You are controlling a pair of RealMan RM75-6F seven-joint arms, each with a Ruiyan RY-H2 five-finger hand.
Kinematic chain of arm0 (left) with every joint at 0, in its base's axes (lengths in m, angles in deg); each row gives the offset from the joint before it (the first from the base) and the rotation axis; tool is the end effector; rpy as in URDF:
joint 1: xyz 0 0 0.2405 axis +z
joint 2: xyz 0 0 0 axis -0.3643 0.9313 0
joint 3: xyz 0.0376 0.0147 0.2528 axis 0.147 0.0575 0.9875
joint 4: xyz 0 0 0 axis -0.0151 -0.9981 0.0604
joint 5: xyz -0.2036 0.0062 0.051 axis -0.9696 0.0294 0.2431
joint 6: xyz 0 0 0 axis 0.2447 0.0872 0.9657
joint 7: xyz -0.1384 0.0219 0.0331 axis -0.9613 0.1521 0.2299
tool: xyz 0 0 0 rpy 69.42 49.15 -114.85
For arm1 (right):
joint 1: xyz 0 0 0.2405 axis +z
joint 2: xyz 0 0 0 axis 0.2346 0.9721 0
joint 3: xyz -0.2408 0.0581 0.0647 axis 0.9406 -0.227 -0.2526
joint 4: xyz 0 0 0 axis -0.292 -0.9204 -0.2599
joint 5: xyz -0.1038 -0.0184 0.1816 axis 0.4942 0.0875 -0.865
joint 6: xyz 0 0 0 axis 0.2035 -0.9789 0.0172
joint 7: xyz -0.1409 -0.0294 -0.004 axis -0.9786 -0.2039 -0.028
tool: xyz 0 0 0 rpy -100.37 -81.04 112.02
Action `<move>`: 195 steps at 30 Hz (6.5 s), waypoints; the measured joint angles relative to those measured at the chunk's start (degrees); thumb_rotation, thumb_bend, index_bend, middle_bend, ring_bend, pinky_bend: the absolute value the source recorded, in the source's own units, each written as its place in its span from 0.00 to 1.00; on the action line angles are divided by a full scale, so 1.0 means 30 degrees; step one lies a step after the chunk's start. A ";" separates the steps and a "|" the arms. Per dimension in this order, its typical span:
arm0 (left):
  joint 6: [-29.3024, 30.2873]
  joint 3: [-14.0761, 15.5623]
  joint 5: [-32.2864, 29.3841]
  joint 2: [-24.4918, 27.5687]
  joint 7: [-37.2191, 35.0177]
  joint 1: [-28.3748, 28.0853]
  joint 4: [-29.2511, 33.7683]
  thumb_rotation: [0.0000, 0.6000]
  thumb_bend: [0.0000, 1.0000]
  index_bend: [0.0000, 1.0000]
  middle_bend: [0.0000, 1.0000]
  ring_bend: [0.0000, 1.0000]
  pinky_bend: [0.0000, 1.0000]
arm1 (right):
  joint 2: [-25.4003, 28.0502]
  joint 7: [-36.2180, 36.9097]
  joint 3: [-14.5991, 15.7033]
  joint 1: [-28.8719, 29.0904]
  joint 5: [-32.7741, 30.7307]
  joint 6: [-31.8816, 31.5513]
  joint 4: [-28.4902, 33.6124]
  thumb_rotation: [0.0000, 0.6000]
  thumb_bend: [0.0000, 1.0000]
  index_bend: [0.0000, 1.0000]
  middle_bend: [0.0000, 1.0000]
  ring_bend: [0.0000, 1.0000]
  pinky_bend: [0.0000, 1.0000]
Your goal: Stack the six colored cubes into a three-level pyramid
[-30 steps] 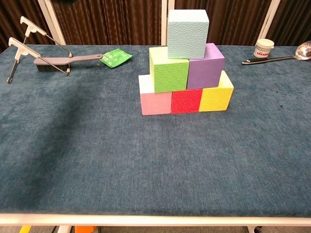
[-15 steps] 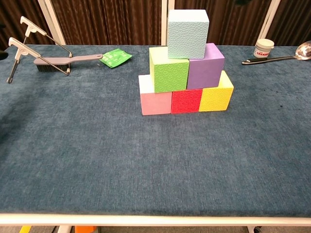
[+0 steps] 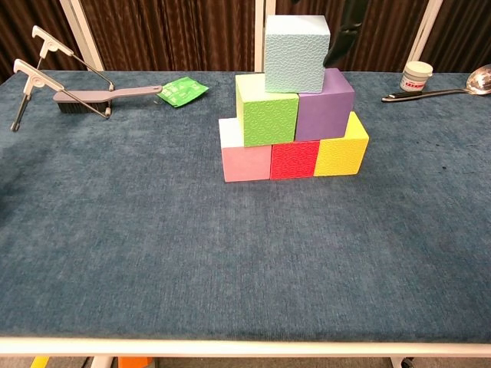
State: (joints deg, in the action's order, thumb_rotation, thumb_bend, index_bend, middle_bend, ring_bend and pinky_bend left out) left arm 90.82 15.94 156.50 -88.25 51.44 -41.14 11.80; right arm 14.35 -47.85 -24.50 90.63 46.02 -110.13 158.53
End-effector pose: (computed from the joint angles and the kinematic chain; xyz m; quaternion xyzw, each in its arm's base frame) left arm -0.2470 0.2572 0.0843 -0.4687 -0.5172 -0.5223 0.4899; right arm -0.0112 -0.3786 0.0861 0.7902 -0.3601 0.2625 0.4208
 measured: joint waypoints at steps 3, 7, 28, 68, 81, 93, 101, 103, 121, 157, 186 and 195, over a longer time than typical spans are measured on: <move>0.0010 -0.0045 0.0222 -0.0256 0.0077 0.0251 -0.0499 1.00 0.19 0.07 0.18 0.01 0.00 | -0.0313 0.0102 0.0018 0.0243 -0.0203 -0.0228 -0.0266 1.00 0.00 0.00 0.10 0.00 0.00; -0.0473 -0.0132 0.0270 -0.0191 -0.0509 0.0398 -0.0511 1.00 0.19 0.07 0.18 0.01 0.00 | -0.0167 0.0488 -0.0157 0.0335 -0.0150 -0.0171 -0.0079 1.00 0.00 0.00 0.14 0.00 0.00; -0.1844 -0.0686 0.0573 0.0095 -0.1206 0.1071 -0.0791 1.00 0.19 0.07 0.18 0.01 0.00 | -0.0956 0.0448 0.0107 0.1103 -0.0088 -0.1151 -0.0194 1.00 0.03 0.00 0.29 0.00 0.00; -0.2904 -0.1483 0.0184 -0.0570 -0.0383 0.1303 -0.1109 1.00 0.18 0.07 0.18 0.01 0.00 | 0.0289 0.3479 -0.0245 -0.1936 0.7707 -0.0291 -0.0073 1.00 0.11 0.00 0.41 0.00 0.00; -0.3152 -0.1909 -0.0194 -0.0617 -0.0644 0.1289 -0.1342 1.00 0.18 0.07 0.18 0.01 0.00 | 0.0590 0.4948 -0.0453 -0.2147 0.9302 0.1777 -0.1262 1.00 0.11 0.00 0.41 0.00 0.00; -0.3384 -0.2210 -0.0507 -0.0746 -0.1171 0.1332 -0.1944 1.00 0.18 0.07 0.18 0.01 0.00 | 0.0520 0.5489 -0.0329 -0.2158 1.0628 0.2665 -0.2126 1.00 0.10 0.00 0.40 0.00 0.00; -0.3691 -0.2388 -0.0771 -0.0786 -0.1279 0.1245 -0.2153 1.00 0.18 0.07 0.18 0.01 0.00 | 0.0598 0.6864 -0.0604 -0.2622 1.2376 0.3054 -0.2369 1.00 0.10 0.00 0.40 0.00 0.00; -0.3768 -0.2409 -0.0840 -0.0806 -0.1331 0.1239 -0.2205 1.00 0.18 0.07 0.18 0.01 0.00 | 0.0635 0.7212 -0.0645 -0.2738 1.2697 0.3244 -0.2464 1.00 0.11 0.00 0.40 0.00 0.00; -0.3472 -0.2343 -0.0596 -0.0981 -0.0990 0.1335 -0.1929 1.00 0.18 0.07 0.18 0.01 0.00 | 0.0583 0.9676 -0.0912 -0.3401 1.5299 0.4679 -0.3792 1.00 0.10 0.00 0.40 0.00 0.00; -0.4035 -0.2190 -0.0585 -0.0753 -0.1902 0.1576 -0.2067 1.00 0.18 0.07 0.18 0.01 0.00 | -0.0201 0.8872 -0.0490 -0.2436 1.3790 0.5174 -0.4258 1.00 0.12 0.00 0.40 0.00 0.00; -0.4334 -0.2157 -0.0412 -0.0753 -0.2718 0.1651 -0.2334 1.00 0.18 0.07 0.18 0.01 0.00 | 0.0546 0.8971 -0.0250 -0.2117 1.2804 0.5069 -0.3488 1.00 0.01 0.00 0.05 0.00 0.00; -0.4184 -0.2234 -0.0369 -0.0535 -0.2613 0.1678 -0.2269 1.00 0.18 0.07 0.18 0.01 0.00 | 0.2704 0.9322 -0.0376 -0.2901 1.2269 0.4168 -0.1916 1.00 0.00 0.00 0.00 0.00 0.00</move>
State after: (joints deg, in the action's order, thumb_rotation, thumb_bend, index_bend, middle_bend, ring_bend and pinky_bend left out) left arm 78.27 9.24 155.39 -89.85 43.60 -36.11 4.99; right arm 22.47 -19.88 -25.63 81.93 82.83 -97.62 152.78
